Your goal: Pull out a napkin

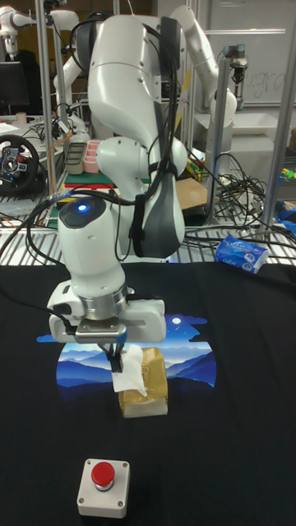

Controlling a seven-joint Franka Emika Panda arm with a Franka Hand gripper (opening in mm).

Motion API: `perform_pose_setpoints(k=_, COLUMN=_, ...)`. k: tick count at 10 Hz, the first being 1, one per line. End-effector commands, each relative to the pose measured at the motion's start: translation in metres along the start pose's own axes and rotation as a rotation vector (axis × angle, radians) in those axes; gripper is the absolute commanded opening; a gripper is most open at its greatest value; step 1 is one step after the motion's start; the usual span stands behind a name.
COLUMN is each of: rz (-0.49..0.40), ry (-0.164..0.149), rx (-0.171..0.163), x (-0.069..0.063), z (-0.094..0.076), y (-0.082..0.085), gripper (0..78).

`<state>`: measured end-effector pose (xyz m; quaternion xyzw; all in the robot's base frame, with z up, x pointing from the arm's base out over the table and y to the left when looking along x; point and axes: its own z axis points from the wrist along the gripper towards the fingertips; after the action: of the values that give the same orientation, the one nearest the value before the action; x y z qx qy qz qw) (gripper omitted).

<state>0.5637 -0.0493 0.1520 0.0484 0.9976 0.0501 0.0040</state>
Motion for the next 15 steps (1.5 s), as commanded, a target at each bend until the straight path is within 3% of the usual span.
perform_pose_setpoints(k=1, rz=0.005, ry=-0.011, rx=-0.006, x=-0.001, z=0.0024, y=-0.001, gripper=0.0)
perform_pose_setpoints(k=7, rz=0.011, ry=-0.034, rx=-0.033, x=-0.0012, z=0.0043, y=-0.0024, gripper=0.0)
perform_pose_setpoints(k=8, rz=0.013, ry=-0.036, rx=-0.033, x=-0.0012, z=0.0043, y=-0.0024, gripper=77.5)
perform_pose_setpoints(k=15, rz=0.013, ry=-0.036, rx=-0.033, x=-0.0012, z=0.0043, y=-0.0024, gripper=77.5)
